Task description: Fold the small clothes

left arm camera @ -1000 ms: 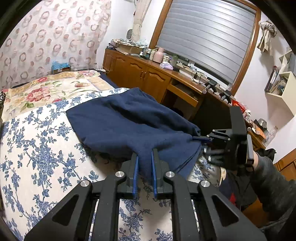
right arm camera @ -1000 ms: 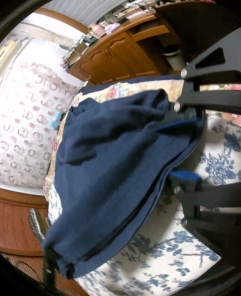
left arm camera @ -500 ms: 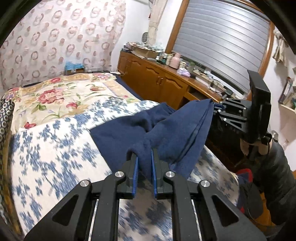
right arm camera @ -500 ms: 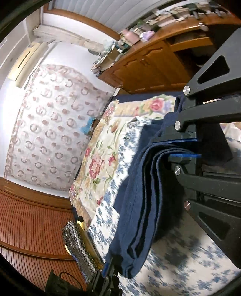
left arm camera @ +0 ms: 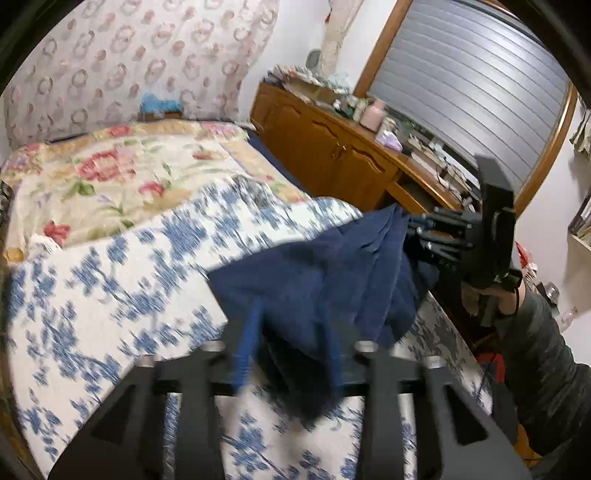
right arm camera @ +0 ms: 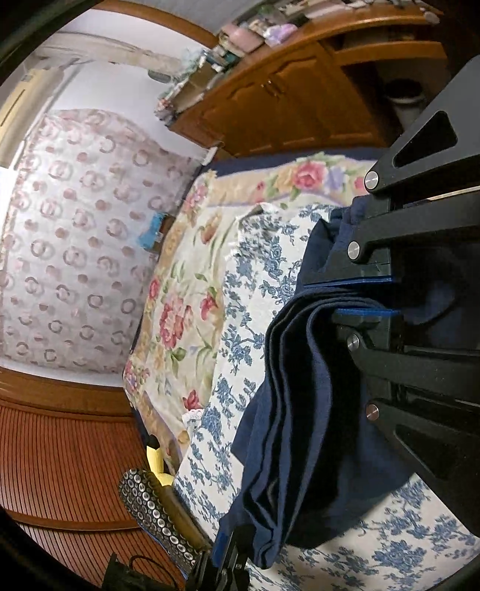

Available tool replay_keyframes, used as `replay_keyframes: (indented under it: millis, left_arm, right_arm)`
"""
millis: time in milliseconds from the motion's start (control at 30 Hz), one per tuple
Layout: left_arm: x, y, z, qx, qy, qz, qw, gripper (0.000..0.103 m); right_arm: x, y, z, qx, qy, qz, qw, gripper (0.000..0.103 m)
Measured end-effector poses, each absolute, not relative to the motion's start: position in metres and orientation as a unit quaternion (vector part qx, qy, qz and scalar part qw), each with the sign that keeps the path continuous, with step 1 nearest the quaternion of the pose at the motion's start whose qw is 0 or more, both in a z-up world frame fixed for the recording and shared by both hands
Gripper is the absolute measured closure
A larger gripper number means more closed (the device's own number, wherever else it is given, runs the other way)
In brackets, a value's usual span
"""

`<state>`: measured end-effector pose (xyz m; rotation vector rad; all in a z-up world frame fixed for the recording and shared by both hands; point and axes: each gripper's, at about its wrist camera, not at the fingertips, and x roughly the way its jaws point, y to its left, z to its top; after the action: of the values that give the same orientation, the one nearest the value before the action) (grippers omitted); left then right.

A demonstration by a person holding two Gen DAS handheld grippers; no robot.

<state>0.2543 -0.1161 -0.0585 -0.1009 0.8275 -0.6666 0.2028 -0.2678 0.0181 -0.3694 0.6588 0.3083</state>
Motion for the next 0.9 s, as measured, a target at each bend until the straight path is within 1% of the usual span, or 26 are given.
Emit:
replay_keyframes:
  millis: [100, 167, 200, 267, 300, 367, 433, 533, 633, 667, 700, 767, 800, 833, 900]
  left_arm:
    - [0.26, -0.112, -0.054, -0.045, 0.389, -0.314, 0.865, 0.062]
    - [0.264, -0.11, -0.054, -0.041, 0.39, -0.308, 0.867, 0.062]
    - [0.265, -0.109, -0.056, -0.04, 0.39, -0.306, 0.867, 0.062]
    - [0.269, -0.111, -0.059, -0.038, 0.395, -0.306, 0.865, 0.062]
    - [0.27, -0.112, -0.062, -0.036, 0.398, -0.305, 0.864, 0.062]
    - [0.274, -0.115, -0.068, -0.032, 0.405, -0.309, 0.86, 0.062]
    - [0.276, -0.119, -0.072, -0.028, 0.41, -0.31, 0.857, 0.062]
    - [0.28, -0.121, -0.078, -0.025, 0.417, -0.309, 0.854, 0.062]
    - [0.287, -0.126, -0.084, -0.016, 0.427, -0.311, 0.849, 0.062]
    - [0.29, -0.129, -0.087, -0.011, 0.43, -0.311, 0.848, 0.061]
    - [0.292, -0.131, -0.088, -0.007, 0.433, -0.309, 0.847, 0.06]
    - [0.298, -0.134, -0.093, -0.001, 0.437, -0.305, 0.846, 0.051]
    - [0.301, -0.135, -0.095, 0.0, 0.44, -0.304, 0.845, 0.042]
    - [0.304, -0.136, -0.098, 0.0, 0.444, -0.302, 0.844, 0.038]
    - [0.31, -0.138, -0.102, 0.002, 0.45, -0.295, 0.843, 0.037]
  right_arm:
    - [0.215, -0.275, 0.021, -0.165, 0.324, 0.157, 0.918, 0.094]
    - [0.224, -0.278, 0.025, -0.152, 0.33, 0.157, 0.918, 0.086]
    - [0.228, -0.28, 0.028, -0.139, 0.331, 0.16, 0.919, 0.084]
    - [0.237, -0.285, 0.035, -0.123, 0.327, 0.162, 0.923, 0.071]
    - [0.238, -0.285, 0.036, -0.123, 0.323, 0.157, 0.925, 0.067]
    - [0.245, -0.289, 0.042, -0.114, 0.315, 0.149, 0.93, 0.056]
    - [0.252, -0.296, 0.051, -0.093, 0.31, 0.136, 0.936, 0.054]
    - [0.256, -0.306, 0.063, -0.082, 0.301, 0.102, 0.945, 0.054]
    - [0.248, -0.313, 0.071, -0.064, 0.3, 0.108, 0.946, 0.054]
    - [0.245, -0.315, 0.071, -0.06, 0.302, 0.109, 0.945, 0.05]
    - [0.239, -0.317, 0.07, -0.054, 0.306, 0.113, 0.944, 0.048]
    - [0.228, -0.32, 0.063, -0.047, 0.318, 0.117, 0.94, 0.039]
    - [0.227, -0.321, 0.059, -0.047, 0.326, 0.116, 0.937, 0.039]
    - [0.223, -0.322, 0.053, -0.05, 0.336, 0.114, 0.934, 0.038]
    - [0.222, -0.326, 0.044, -0.058, 0.351, 0.107, 0.928, 0.037]
